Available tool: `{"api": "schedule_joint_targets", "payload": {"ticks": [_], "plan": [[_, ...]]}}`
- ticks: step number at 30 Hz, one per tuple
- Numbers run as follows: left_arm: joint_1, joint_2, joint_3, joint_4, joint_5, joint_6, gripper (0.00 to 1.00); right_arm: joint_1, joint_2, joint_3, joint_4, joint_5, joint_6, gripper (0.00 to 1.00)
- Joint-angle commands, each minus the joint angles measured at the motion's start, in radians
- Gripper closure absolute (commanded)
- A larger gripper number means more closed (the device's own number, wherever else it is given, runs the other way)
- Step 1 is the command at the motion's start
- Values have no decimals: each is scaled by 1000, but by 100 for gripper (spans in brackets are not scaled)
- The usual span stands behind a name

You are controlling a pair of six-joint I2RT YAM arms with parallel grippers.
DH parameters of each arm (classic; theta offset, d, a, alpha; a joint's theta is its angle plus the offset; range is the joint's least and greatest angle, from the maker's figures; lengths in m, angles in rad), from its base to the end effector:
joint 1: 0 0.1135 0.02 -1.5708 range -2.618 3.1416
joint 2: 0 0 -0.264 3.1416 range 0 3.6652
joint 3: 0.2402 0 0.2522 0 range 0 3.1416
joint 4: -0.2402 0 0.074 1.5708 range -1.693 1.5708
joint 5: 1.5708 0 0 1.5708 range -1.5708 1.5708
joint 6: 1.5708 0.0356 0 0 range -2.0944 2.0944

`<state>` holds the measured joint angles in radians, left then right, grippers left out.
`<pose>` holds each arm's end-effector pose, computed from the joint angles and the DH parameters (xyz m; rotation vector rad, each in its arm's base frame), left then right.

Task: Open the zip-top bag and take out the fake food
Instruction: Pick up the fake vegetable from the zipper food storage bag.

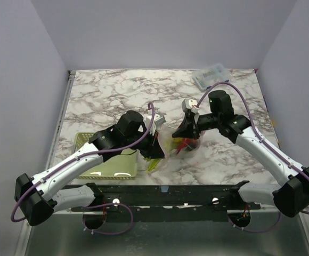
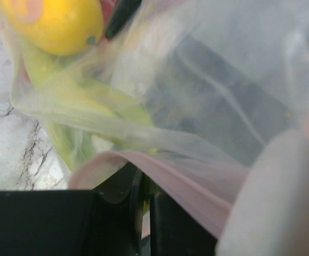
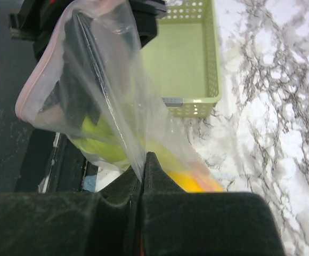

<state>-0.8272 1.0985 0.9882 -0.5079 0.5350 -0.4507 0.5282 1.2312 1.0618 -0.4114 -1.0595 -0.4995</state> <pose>0.1459 -0.1854 0.3206 0.7750 2.2720 -1.2542 0.2090 0.1579 0.3301 -1.4706 1.3722 1.1378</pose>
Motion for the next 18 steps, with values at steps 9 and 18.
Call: {"api": "schedule_joint_targets", "payload": {"ticks": [9, 18], "plan": [[-1, -49, -184, 228, -86, -144, 100, -82, -62, -117, 289, 95, 258, 100], [12, -145, -125, 232, -110, -129, 100, -83, -81, -187, 221, 119, 134, 100]]}}
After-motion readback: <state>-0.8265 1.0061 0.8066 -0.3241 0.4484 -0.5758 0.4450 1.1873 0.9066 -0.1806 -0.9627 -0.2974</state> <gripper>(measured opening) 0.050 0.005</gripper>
